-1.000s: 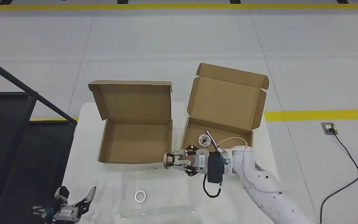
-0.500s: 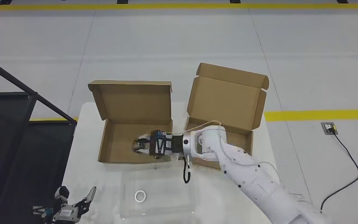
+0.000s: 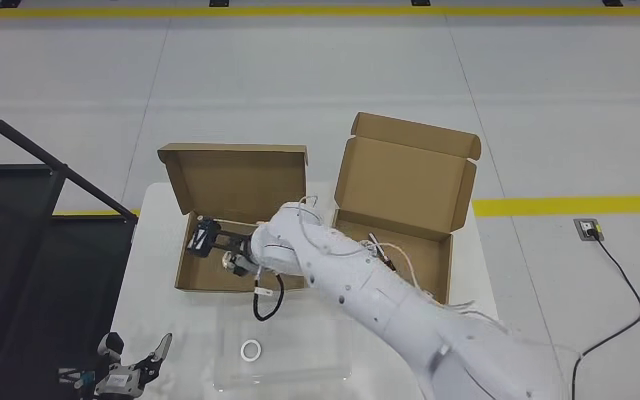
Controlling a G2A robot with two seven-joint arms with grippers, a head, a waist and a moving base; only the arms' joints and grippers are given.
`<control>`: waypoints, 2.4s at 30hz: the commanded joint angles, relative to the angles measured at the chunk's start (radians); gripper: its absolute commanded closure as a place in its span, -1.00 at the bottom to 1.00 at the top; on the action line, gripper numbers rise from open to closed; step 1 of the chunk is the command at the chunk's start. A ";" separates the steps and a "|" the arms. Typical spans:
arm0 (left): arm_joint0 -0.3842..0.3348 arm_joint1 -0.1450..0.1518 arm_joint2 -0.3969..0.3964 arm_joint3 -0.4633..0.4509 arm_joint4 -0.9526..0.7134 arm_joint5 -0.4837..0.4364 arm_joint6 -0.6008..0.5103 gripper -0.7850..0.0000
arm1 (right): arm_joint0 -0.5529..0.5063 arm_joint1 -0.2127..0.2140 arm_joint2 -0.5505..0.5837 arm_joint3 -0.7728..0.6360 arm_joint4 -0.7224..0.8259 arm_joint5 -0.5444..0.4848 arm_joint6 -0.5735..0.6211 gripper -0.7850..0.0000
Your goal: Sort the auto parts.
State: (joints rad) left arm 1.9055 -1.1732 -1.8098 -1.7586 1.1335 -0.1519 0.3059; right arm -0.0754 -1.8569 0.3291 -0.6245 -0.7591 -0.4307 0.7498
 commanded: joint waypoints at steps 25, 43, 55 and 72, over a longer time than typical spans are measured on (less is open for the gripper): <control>0.000 0.000 0.000 0.000 0.000 0.000 0.000 -1.00 | -0.044 -0.112 -0.041 0.196 -0.053 0.150 -0.063 1.00; 0.000 0.000 0.000 0.000 0.000 0.000 0.000 -1.00 | -0.121 -0.151 -0.031 0.348 -0.126 0.366 -0.087 1.00; 0.000 0.000 0.000 0.000 0.000 0.000 0.000 -1.00 | -0.124 -0.149 -0.002 0.392 -0.098 0.341 -0.115 0.24; 0.000 0.000 0.000 0.000 0.000 0.000 0.000 -1.00 | -0.131 -0.107 0.007 0.338 -0.191 0.063 -0.458 0.22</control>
State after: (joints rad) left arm 1.9055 -1.1732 -1.8098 -1.7586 1.1335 -0.1519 0.3059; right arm -0.2037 -1.9704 0.3364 -0.2825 -0.9396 -0.3435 0.3341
